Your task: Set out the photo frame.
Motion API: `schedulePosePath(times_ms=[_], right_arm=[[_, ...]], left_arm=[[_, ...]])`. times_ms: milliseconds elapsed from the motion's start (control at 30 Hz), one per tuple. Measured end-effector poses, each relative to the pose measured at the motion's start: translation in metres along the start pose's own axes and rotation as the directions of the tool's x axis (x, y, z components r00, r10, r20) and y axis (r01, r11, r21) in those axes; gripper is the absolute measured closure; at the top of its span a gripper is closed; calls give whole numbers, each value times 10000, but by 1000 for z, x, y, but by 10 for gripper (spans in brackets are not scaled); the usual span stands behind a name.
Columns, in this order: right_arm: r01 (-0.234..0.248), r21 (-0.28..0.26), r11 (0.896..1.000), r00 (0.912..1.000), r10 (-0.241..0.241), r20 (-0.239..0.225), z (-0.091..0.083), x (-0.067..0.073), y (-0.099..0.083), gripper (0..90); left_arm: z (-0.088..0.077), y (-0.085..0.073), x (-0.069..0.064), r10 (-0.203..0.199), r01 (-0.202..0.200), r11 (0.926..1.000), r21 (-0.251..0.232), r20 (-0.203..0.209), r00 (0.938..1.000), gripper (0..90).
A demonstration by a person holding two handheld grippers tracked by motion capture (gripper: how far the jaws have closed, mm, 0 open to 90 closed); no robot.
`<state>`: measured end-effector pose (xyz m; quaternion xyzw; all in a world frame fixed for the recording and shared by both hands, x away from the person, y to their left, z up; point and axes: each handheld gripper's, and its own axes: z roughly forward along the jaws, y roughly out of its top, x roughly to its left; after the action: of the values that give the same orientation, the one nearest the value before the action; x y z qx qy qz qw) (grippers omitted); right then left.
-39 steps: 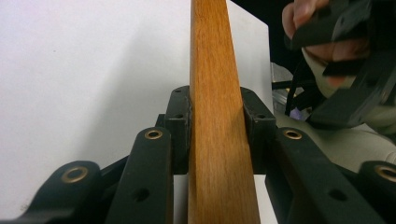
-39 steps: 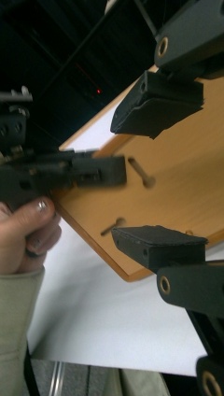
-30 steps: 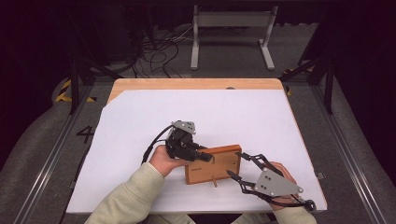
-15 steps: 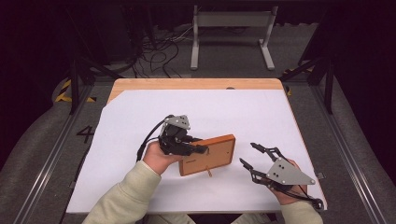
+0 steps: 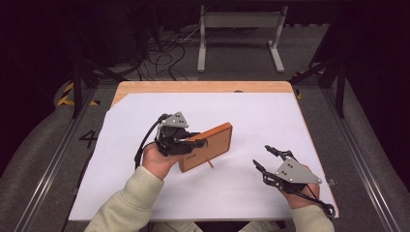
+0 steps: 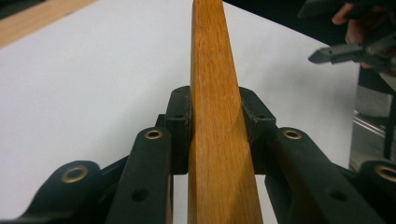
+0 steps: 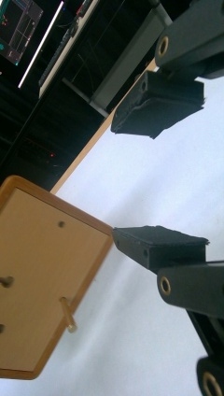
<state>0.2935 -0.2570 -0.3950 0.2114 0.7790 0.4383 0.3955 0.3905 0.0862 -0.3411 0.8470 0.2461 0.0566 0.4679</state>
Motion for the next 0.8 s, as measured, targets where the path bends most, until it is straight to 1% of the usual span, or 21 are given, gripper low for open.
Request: schedulePosePath(times_ms=[33,133,200,233,333,433,500,533,567,600,633,667,700,800], right_arm=[[16,40,10000,10000,-16,-5,1,0,0,424],[-22,148,9999,10000,22,-46,2,0,-2,422],[-4,174,9998,10000,5,-67,3,0,-3,422],[-15,190,9998,10000,17,-72,3,1,-3,422],[-17,201,9998,10000,18,-80,3,1,-3,422],[5,238,9997,10000,-3,-70,4,1,-4,423],[27,255,9997,10000,-25,-87,4,1,-4,423],[58,263,9996,9999,-56,-85,5,2,-4,422],[89,273,9996,9999,-86,-93,5,2,-4,417],[121,268,9996,9999,-119,-109,5,2,-4,412],[139,274,9995,9998,-136,-129,5,3,-4,409],[121,297,9995,9998,-117,-155,6,3,-4,409],[147,322,9994,9998,-142,-148,6,4,-4,409],[230,366,9991,9996,-224,-173,7,4,-4,409]], left_arm=[[-1,0,0,-132,131,9999,-85,-156,9998,700],[-3,1,-2,-298,286,9994,-220,-593,9978,700],[-4,2,-4,-350,324,9990,-295,-918,9952,700],[-4,2,-4,-322,293,9991,-304,-1006,9944,700],[-4,2,-6,-475,416,9981,-454,-1369,9895,700],[-3,2,-10,-415,330,9983,-477,-1898,9809,700],[-1,2,-11,-402,317,9986,-431,-2126,9763,700],[0,1,-12,-462,369,9983,-451,-2265,9729,700],[2,0,-12,-407,311,9986,-427,-2469,9682,700],[4,-1,-13,-443,358,9987,-372,-2611,9643,700],[6,-1,-13,-382,321,9991,-267,-2767,9602,700],[8,-2,-13,-349,324,9994,-134,-2860,9576,700],[10,-3,-14,-373,359,9993,-100,-2929,9554,700],[17,-4,-15,-265,312,9995,102,-3107,9502,700]])
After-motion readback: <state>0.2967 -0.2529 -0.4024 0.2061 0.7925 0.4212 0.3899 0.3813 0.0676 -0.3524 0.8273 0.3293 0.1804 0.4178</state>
